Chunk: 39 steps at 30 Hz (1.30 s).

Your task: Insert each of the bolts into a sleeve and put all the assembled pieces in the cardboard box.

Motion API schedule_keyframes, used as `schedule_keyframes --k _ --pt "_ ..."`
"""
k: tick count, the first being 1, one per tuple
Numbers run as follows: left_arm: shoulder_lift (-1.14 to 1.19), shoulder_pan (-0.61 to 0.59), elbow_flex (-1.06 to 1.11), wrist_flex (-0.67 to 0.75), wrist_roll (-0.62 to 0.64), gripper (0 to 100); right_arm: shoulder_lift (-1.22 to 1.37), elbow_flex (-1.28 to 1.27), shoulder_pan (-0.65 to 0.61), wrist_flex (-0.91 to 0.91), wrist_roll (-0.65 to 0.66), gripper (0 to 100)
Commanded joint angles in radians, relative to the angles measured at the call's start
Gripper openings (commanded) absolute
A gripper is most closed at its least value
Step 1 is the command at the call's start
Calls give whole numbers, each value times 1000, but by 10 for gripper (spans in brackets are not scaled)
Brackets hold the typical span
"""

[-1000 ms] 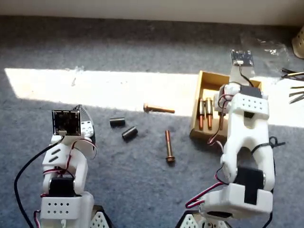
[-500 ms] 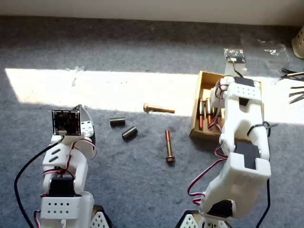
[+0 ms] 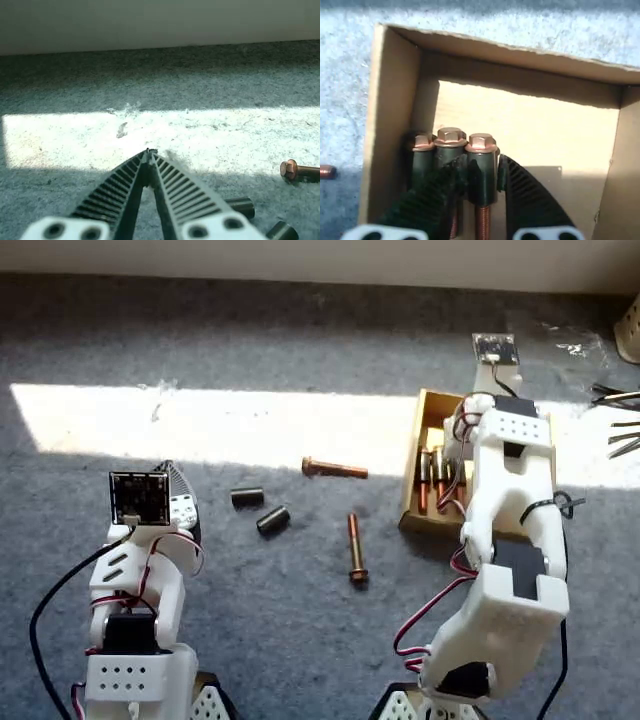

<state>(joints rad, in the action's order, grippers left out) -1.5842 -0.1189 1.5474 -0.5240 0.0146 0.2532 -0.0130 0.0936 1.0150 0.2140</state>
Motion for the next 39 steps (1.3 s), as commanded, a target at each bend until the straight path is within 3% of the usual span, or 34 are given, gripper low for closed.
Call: schedule_keyframes --k 1,15,22,32,39 --pt "-15 -12 -7 -3 8 14 -145 47 -88 70 9 84" --pt "-15 -68 -7 -2 11 14 -352 -50 -409 93 11 84" --pt "-15 -84 36 64 8 14 -355 -76 -526 87 14 84" --pt "-15 -139 36 64 9 14 -354 -116 -679 84 288 84" --pt "-15 -137 36 63 9 14 -352 -229 -776 84 565 84"
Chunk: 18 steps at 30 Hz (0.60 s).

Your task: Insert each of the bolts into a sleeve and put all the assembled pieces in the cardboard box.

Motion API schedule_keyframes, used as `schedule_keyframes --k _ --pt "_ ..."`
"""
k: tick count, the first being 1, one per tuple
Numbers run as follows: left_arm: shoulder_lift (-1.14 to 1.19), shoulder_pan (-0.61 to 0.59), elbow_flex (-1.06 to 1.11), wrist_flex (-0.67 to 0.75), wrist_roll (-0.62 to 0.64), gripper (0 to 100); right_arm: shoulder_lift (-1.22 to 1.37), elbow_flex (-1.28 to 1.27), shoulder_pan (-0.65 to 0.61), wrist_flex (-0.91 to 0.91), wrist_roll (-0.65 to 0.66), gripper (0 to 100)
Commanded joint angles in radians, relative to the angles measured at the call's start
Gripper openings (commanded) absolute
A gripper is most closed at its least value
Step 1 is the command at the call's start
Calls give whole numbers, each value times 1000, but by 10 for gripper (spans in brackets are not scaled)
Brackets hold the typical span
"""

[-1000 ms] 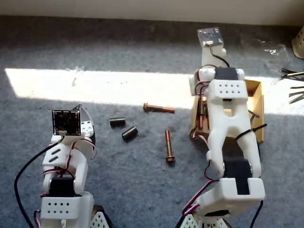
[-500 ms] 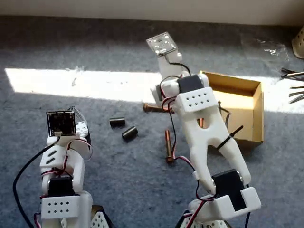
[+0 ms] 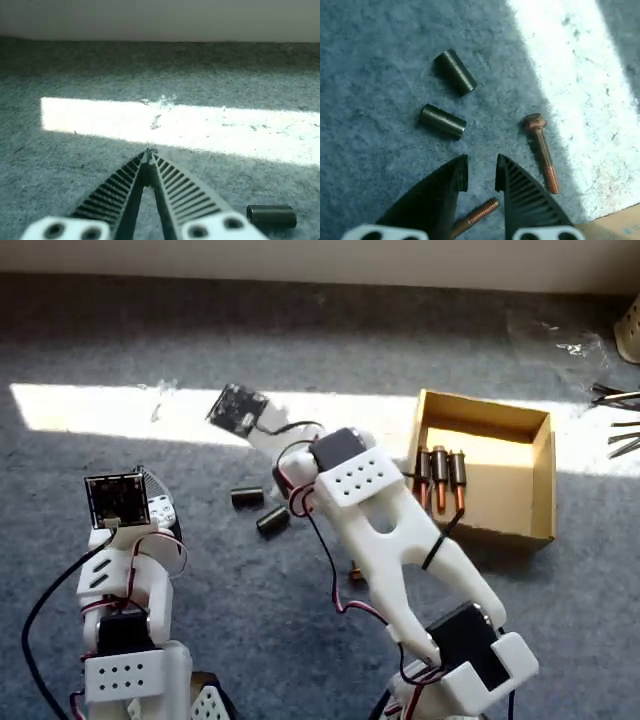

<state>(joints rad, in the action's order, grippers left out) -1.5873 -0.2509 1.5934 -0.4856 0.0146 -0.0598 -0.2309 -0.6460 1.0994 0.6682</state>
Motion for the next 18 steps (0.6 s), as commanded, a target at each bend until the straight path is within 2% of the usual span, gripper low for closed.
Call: schedule_keyframes --k 1,8,12,18 --pt "-12 -5 -10 25 9 14 -39 -24 -41 -1 144 84" --pt "-12 -8 -10 26 8 14 -39 -130 -28 -196 247 84" --pt "-12 -56 -10 26 11 14 -39 -194 -28 -320 328 84" --pt "-12 -73 -10 25 11 14 -39 -208 -48 -334 394 87"
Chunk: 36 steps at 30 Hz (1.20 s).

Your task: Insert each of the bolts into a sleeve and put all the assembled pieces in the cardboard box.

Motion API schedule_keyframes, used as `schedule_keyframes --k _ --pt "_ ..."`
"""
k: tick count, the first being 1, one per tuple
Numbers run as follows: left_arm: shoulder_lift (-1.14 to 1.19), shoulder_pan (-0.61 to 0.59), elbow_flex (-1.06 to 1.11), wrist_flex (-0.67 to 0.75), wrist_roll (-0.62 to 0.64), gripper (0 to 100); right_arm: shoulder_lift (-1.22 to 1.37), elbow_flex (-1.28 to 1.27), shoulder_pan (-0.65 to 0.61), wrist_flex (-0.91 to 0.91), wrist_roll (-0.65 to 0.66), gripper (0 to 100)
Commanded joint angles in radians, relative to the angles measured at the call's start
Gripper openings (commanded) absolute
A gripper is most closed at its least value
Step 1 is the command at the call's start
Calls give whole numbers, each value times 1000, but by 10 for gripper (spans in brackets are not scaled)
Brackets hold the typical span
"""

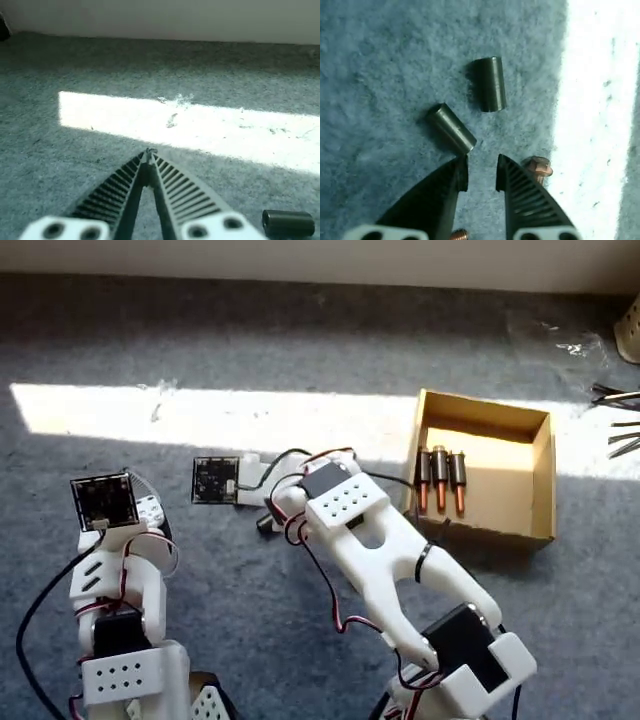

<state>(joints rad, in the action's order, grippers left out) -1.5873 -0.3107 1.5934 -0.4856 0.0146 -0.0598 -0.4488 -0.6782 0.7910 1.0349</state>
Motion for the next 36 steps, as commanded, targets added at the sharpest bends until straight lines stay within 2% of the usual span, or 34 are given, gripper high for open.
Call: schedule_keyframes --k 1,11,21,29,36 --pt "-12 -13 -10 25 11 14 -39 10 -19 -25 26 87" --pt "-12 -35 -10 25 12 14 -38 1 -105 -25 25 87" --pt "-12 -68 -10 26 12 14 -38 -42 -105 -30 38 89" --pt "-12 -97 -10 25 11 14 -36 -41 -104 -33 64 127" --pt "-12 -104 -10 25 9 14 101 -35 -99 -85 72 128"
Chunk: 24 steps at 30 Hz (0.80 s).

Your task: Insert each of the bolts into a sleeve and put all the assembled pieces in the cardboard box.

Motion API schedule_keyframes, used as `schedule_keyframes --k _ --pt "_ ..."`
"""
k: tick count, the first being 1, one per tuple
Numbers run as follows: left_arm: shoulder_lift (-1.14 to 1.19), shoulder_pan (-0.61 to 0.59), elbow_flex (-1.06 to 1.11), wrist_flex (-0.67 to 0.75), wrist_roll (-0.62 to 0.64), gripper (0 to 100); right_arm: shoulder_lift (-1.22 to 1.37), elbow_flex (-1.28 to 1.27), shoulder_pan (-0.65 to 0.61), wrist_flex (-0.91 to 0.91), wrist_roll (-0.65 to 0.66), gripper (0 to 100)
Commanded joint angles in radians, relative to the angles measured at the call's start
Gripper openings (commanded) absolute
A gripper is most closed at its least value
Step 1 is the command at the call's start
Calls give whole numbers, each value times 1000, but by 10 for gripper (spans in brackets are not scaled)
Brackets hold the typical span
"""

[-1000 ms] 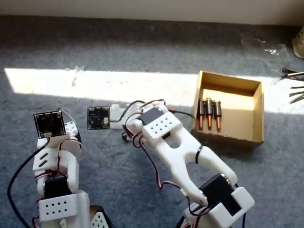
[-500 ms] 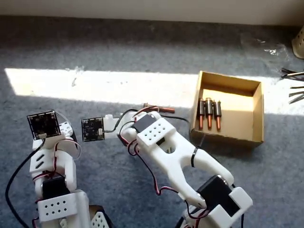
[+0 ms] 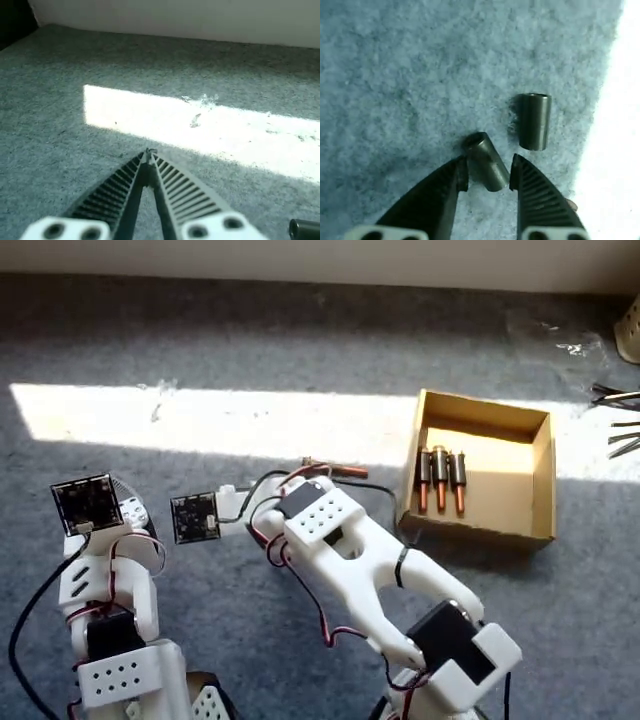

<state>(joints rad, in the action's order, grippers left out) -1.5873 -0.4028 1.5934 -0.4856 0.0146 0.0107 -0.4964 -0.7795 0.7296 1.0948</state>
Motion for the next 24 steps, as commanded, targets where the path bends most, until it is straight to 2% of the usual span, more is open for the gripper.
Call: schedule_keyframes --k 1,13,21,24 --pt "-12 -12 -10 25 9 14 42 13 2 -24 15 128" --pt "-12 -8 -8 25 9 14 90 16 4 -25 18 128" --pt "-12 -7 10 29 8 14 223 148 21 -21 11 123" --pt "-12 -7 12 29 8 14 194 153 36 -19 11 89"
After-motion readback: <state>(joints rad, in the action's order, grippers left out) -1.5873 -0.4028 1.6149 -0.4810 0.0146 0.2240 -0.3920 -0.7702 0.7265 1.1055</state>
